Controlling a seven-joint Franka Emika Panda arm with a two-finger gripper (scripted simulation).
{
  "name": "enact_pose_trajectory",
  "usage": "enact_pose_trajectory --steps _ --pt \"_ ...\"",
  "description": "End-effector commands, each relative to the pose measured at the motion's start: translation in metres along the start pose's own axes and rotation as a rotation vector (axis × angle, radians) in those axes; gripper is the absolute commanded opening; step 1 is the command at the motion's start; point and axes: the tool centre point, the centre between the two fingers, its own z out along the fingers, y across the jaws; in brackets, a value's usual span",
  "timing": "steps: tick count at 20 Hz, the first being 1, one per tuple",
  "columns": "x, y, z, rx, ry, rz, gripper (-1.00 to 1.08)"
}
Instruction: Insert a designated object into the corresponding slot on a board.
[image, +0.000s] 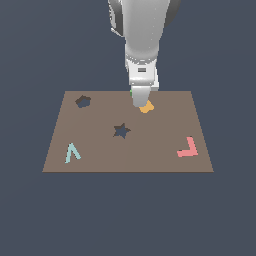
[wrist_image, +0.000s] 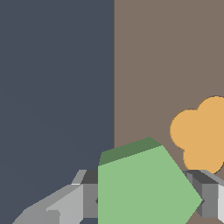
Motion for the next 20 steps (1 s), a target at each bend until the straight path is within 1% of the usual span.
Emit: enact_pose_trajectory --steps 1,10,20 --pt "-0.015 -0.005 -0.001 -0.001 0.0 -0.073 -1.0" --pt "-0.07 -0.012 -0.002 -0.001 0.0 -0.314 -1.0" --pt "-0.13 -0.003 -0.004 -0.001 -0.001 -0.574 -1.0"
